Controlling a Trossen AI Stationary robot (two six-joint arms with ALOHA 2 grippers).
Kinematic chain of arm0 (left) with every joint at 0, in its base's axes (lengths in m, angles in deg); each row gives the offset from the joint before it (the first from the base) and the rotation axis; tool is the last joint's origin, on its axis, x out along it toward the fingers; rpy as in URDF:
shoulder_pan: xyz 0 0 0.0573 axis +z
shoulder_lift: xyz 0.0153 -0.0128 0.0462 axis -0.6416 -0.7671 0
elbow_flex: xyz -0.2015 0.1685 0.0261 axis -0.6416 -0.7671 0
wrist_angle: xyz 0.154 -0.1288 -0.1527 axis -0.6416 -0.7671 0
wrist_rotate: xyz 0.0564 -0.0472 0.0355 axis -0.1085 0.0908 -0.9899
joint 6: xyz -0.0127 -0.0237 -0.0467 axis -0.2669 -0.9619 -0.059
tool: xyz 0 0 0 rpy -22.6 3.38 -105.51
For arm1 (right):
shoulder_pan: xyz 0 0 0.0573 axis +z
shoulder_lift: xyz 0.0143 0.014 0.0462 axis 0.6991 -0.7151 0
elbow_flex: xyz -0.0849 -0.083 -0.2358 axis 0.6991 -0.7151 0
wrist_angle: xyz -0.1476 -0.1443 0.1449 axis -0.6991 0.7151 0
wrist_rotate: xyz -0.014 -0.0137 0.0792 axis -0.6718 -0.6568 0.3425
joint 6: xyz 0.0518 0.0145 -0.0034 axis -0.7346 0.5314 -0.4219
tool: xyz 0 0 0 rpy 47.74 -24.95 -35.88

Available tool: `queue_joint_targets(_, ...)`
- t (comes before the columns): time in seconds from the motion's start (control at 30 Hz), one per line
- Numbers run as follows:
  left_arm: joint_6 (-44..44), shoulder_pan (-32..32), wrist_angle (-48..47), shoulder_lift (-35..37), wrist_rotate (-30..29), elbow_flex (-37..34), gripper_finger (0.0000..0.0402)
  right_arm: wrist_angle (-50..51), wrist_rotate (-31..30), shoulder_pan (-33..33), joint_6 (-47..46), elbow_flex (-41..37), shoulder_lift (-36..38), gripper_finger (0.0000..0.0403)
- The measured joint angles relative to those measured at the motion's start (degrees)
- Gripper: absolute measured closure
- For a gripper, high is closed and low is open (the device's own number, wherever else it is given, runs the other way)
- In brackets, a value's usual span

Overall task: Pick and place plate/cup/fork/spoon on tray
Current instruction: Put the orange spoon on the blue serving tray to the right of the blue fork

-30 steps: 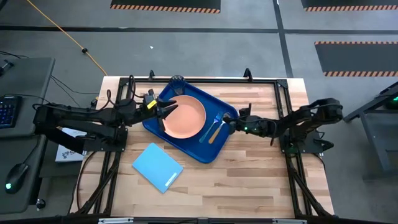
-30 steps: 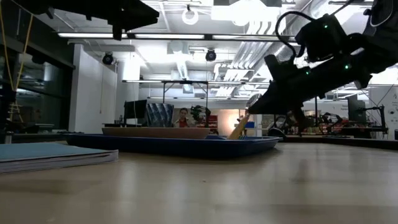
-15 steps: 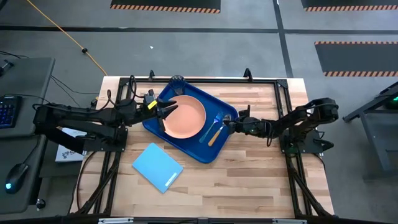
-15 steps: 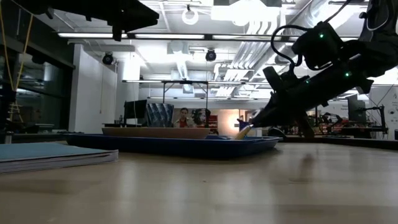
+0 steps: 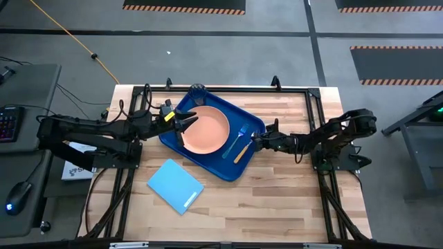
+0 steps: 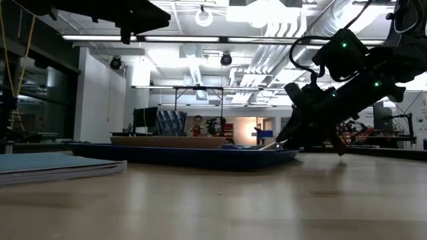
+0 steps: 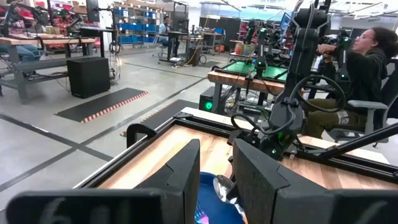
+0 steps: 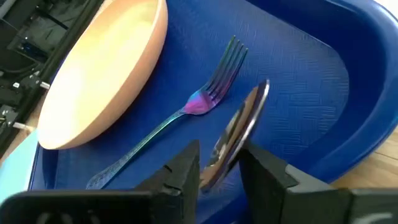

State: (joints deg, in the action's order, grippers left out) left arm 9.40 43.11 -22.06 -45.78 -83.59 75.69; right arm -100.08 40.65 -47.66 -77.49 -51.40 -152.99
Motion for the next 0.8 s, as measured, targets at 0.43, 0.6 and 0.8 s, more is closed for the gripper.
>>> queue_joint_targets(0.43, 0.0, 0.0, 0.0, 0.0, 0.0, 0.0, 0.0314, 0.3, -2.9, -0.6, 0.0, 0.0, 0.0, 0.0288)
queue_joint_targets(0.6, 0.0, 0.0, 0.0, 0.0, 0.0, 0.0, 0.0314, 0.3, -2.3, -1.3, 0.8, 0.1, 0.0, 0.0288)
queue_joint_targets(0.8, 0.0, 0.0, 0.0, 0.0, 0.0, 0.0, 0.0314, 3.2, -3.9, -1.3, 4.4, 2.7, -0.1, 0.0288)
